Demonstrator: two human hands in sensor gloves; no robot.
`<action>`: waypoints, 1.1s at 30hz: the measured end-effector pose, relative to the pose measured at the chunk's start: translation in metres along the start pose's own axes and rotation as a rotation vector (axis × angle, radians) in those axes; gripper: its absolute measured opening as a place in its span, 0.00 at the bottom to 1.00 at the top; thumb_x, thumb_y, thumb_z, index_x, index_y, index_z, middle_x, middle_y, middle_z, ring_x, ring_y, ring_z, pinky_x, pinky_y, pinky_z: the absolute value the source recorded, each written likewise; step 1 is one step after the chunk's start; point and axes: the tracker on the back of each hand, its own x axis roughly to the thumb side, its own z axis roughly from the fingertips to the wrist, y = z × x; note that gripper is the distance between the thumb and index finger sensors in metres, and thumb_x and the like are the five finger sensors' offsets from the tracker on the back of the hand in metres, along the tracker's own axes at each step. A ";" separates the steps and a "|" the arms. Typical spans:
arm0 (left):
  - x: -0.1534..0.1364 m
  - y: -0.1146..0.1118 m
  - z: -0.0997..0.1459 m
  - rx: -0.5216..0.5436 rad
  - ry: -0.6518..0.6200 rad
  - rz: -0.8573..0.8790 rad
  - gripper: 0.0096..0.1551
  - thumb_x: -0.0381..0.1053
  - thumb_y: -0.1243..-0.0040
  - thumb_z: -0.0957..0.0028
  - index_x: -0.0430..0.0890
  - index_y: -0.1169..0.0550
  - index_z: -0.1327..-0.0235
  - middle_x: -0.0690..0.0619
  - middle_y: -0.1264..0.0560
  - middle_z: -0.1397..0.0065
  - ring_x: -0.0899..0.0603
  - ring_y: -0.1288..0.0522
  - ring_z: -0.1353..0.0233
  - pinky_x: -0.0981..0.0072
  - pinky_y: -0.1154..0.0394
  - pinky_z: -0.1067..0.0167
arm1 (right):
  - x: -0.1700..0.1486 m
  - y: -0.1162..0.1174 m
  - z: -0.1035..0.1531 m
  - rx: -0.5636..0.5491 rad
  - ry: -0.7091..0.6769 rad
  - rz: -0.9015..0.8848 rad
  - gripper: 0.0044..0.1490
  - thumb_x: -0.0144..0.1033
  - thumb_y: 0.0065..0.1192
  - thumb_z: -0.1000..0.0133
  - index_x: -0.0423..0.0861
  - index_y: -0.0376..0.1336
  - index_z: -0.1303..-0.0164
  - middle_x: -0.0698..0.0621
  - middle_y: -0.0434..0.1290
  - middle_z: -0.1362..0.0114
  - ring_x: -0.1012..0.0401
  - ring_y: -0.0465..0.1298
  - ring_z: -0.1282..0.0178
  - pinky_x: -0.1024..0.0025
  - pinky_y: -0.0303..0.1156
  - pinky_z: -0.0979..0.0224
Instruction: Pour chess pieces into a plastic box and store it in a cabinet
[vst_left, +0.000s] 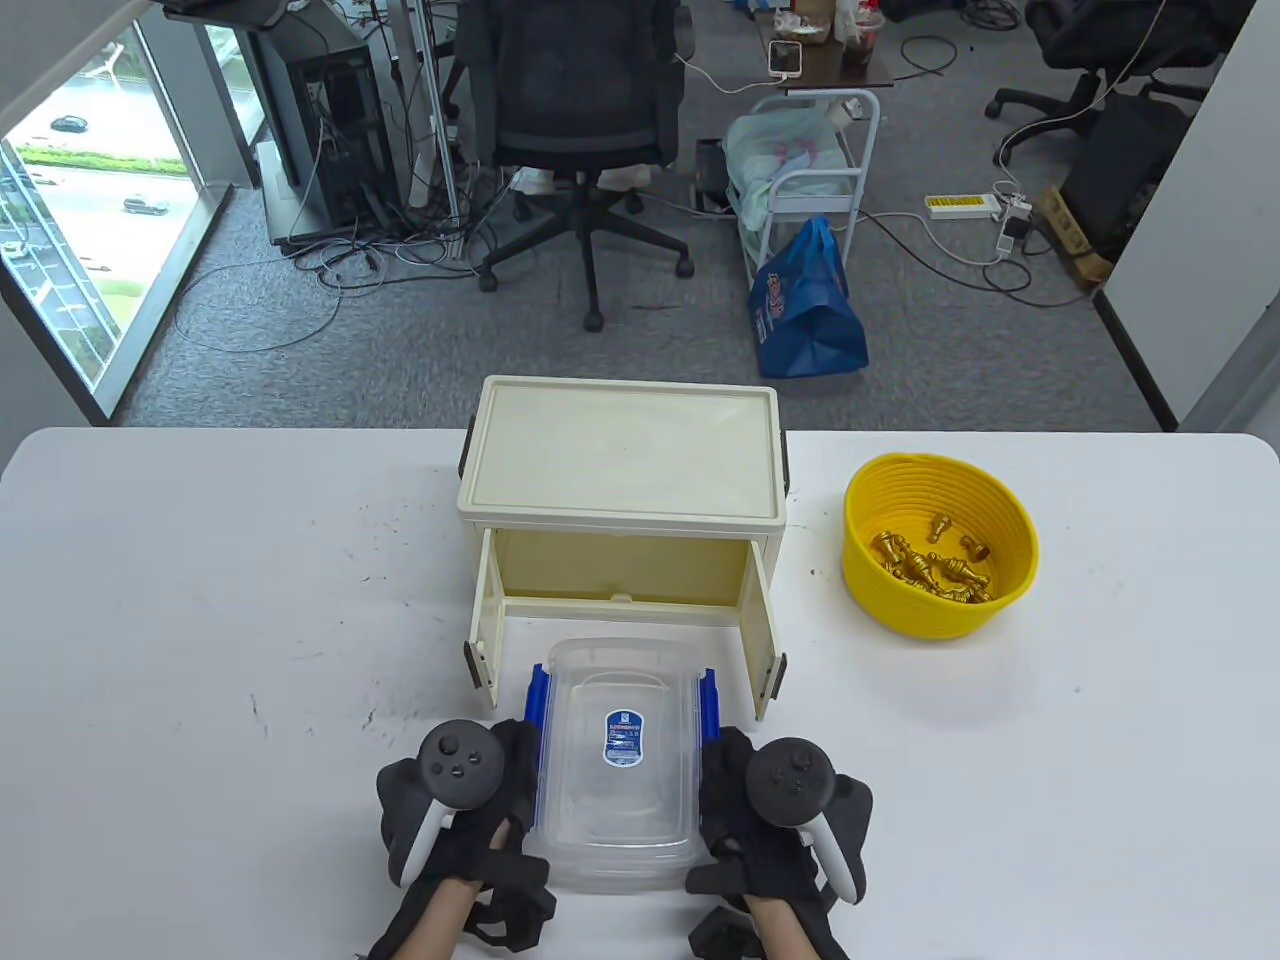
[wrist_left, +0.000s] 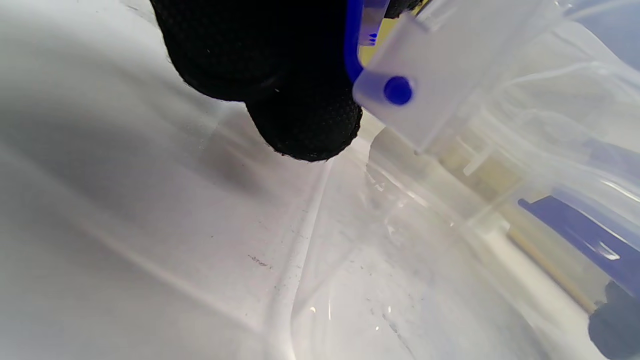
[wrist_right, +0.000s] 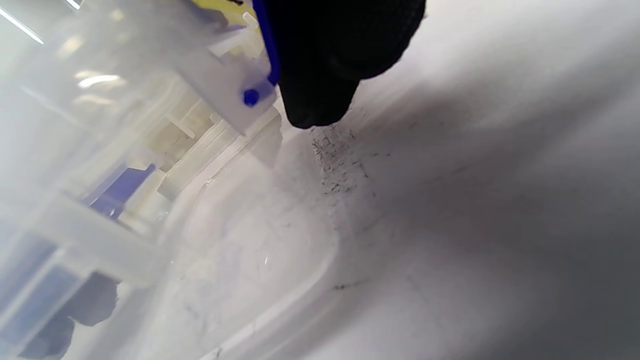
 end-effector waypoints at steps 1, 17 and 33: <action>-0.002 0.000 -0.001 -0.016 0.007 0.028 0.29 0.52 0.59 0.23 0.33 0.23 0.28 0.44 0.15 0.43 0.50 0.12 0.51 0.63 0.15 0.53 | -0.001 -0.001 -0.001 0.012 0.003 0.005 0.33 0.41 0.47 0.30 0.30 0.59 0.25 0.42 0.78 0.37 0.56 0.84 0.52 0.68 0.77 0.50; -0.020 -0.002 -0.004 -0.029 0.084 -0.003 0.27 0.56 0.49 0.26 0.41 0.21 0.25 0.42 0.17 0.36 0.45 0.14 0.47 0.56 0.16 0.50 | -0.029 -0.012 -0.008 0.116 0.072 -0.106 0.36 0.44 0.51 0.30 0.31 0.57 0.22 0.39 0.75 0.32 0.52 0.82 0.47 0.61 0.76 0.45; 0.022 0.013 0.009 -0.183 0.014 -0.029 0.53 0.69 0.50 0.32 0.31 0.36 0.09 0.29 0.30 0.21 0.31 0.25 0.31 0.41 0.23 0.39 | -0.028 -0.057 0.013 0.031 -0.057 -0.063 0.57 0.68 0.47 0.36 0.50 0.31 0.09 0.42 0.32 0.06 0.37 0.32 0.10 0.32 0.31 0.19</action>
